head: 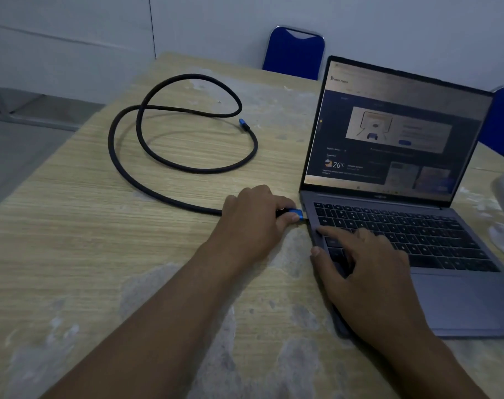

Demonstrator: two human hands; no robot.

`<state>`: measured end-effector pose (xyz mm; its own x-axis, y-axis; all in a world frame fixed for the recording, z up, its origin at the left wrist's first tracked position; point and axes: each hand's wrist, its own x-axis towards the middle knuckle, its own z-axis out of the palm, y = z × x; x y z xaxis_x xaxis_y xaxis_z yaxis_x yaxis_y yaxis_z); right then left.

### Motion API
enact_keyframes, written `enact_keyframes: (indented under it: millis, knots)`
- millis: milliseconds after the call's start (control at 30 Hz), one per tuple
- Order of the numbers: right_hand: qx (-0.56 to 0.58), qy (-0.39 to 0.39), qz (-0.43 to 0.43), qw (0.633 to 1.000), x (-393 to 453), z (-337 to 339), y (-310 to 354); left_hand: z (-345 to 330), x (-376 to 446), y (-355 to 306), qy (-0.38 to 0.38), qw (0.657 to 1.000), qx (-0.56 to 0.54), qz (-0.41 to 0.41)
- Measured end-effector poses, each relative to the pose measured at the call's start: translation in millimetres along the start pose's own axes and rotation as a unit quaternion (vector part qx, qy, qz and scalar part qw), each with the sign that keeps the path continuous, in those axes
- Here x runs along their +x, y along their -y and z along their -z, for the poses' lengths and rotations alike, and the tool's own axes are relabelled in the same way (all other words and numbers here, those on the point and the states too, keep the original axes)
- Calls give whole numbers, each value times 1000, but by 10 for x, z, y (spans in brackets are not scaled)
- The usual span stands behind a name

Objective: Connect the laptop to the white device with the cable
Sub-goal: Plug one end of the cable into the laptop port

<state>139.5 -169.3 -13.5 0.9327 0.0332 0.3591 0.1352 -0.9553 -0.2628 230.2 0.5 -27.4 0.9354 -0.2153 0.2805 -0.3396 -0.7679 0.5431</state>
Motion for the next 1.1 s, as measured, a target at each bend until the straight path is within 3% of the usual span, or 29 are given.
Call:
enact_keyframes:
  millis: [300,733,967,1100]
  knots:
    - [-1,-1,5,1000,6,5,-5,22,17,3,20,1000,0,3]
    - [-5,1,-9,1000,-4,12,11,-90,-37,-100,-45,999,5,-10]
    - [-1,14,-21,1000,-8,14,12,-4,-46,-28,15,999,0,-43]
    - [-9,12,-26,1000,-15,31,2,25,-22,-22,-4,1000,-25,-19]
